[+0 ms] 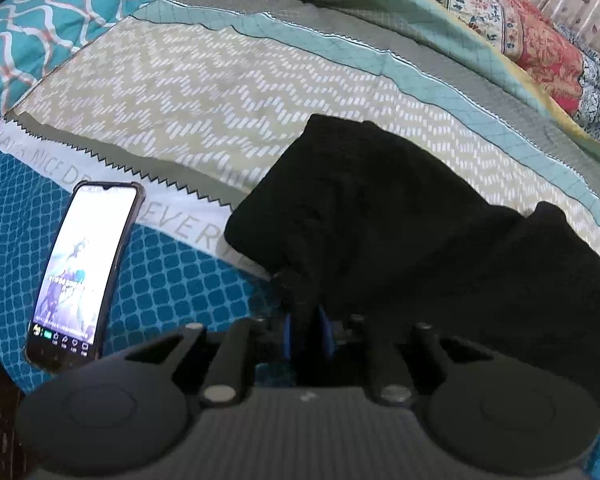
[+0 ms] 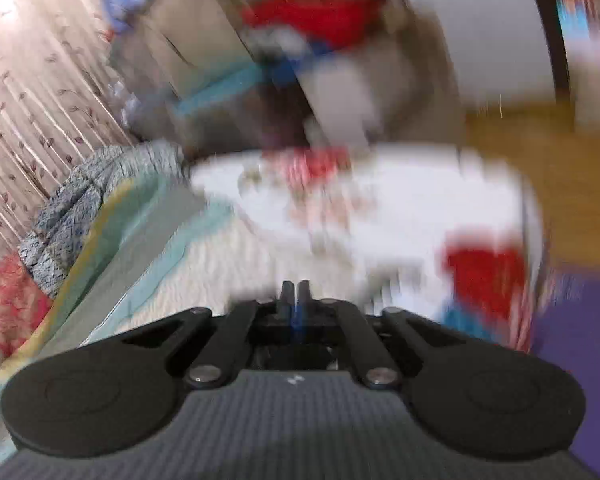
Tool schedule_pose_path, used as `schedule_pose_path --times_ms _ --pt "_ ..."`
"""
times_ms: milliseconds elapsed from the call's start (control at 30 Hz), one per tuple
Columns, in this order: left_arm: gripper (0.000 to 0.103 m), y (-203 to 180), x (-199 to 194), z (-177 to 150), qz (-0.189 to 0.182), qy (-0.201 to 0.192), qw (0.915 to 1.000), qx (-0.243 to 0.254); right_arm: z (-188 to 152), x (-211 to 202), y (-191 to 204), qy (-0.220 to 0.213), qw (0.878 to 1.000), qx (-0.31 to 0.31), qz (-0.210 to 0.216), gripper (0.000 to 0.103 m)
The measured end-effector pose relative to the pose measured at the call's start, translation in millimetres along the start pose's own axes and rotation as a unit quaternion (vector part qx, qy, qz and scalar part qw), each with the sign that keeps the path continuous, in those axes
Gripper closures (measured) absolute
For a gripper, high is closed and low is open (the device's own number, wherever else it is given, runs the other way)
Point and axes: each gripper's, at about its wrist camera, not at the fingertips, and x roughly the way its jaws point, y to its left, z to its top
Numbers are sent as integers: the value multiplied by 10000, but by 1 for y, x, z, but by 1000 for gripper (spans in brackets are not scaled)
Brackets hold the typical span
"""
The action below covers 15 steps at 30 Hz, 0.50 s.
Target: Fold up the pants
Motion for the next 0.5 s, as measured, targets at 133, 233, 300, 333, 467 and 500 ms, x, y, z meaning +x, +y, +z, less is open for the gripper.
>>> schedule_pose_path --times_ms 133,233,300,333,467,500 --pt "76 10 -16 0 -147 -106 9998 -83 -26 -15 -20 130 9969 586 511 56" --pt "72 15 -29 1 -116 -241 9996 -93 -43 -15 -20 167 9932 855 771 25" --pt "72 20 -36 3 -40 -337 9993 -174 -44 -7 -6 379 9930 773 805 25" --pt "72 22 -39 4 -53 -379 9990 -239 -44 0 -1 409 9939 720 722 26" --pt "72 15 -51 5 -534 -664 9961 -247 -47 29 16 511 9964 546 397 46" --pt "72 9 -51 5 -659 -693 9953 -152 -48 31 20 471 9975 445 265 65"
